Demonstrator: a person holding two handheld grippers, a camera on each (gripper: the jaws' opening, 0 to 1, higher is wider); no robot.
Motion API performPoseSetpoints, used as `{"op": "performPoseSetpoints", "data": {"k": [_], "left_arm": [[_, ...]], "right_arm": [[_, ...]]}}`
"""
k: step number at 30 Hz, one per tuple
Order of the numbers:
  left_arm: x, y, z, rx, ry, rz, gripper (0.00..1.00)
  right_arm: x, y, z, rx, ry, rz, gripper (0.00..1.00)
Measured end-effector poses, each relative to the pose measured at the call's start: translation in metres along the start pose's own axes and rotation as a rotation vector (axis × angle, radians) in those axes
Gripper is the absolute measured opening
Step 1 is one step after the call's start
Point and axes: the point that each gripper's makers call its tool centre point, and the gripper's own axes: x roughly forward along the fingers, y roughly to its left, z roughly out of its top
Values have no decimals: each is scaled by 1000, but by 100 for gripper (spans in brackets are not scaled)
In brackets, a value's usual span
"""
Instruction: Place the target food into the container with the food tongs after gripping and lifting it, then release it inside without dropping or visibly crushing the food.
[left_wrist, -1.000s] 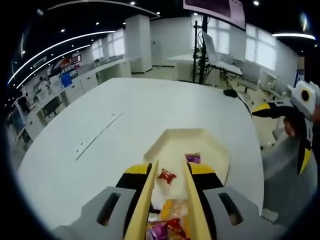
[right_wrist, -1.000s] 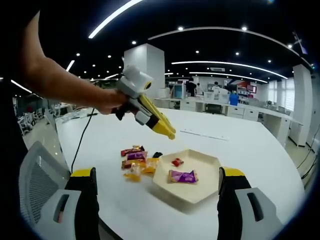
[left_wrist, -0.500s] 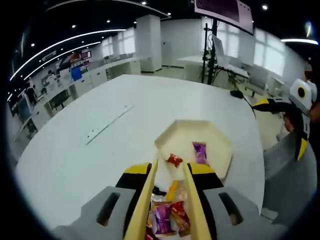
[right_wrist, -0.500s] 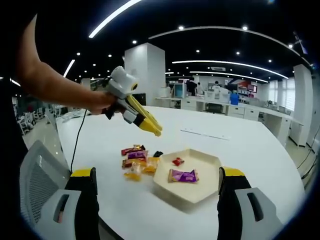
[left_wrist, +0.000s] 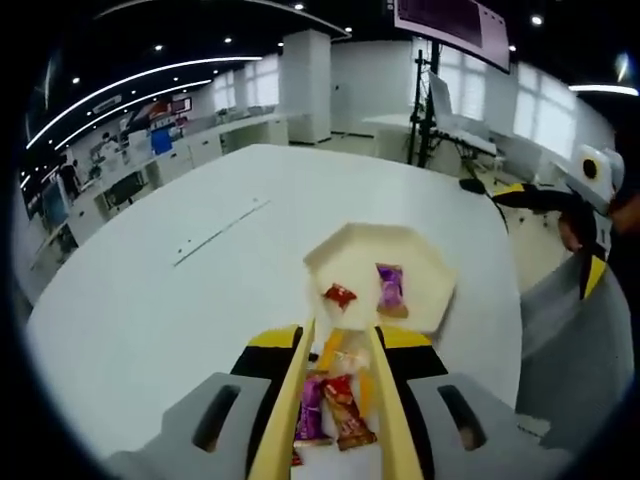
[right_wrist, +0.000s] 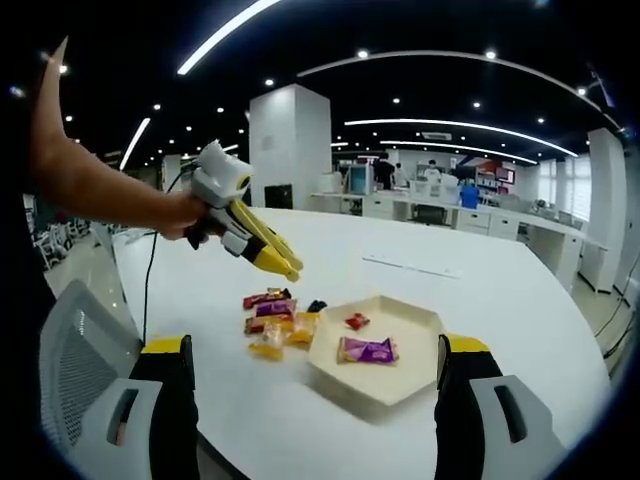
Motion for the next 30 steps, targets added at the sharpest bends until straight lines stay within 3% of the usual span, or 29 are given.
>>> {"op": "performPoseSetpoints", "data": {"k": [15,26,30], "left_arm": [[7,-25,-36,-16,34,-7,25],[15,-38,-67,-2,104,3,24],[20,-41,-71,7,119,3,25]], "right_arm": [[1,3,-2,0,7,14,99],[1,4,-2,7,11,21,99],[1,4,-2,5,11,20,99]]}}
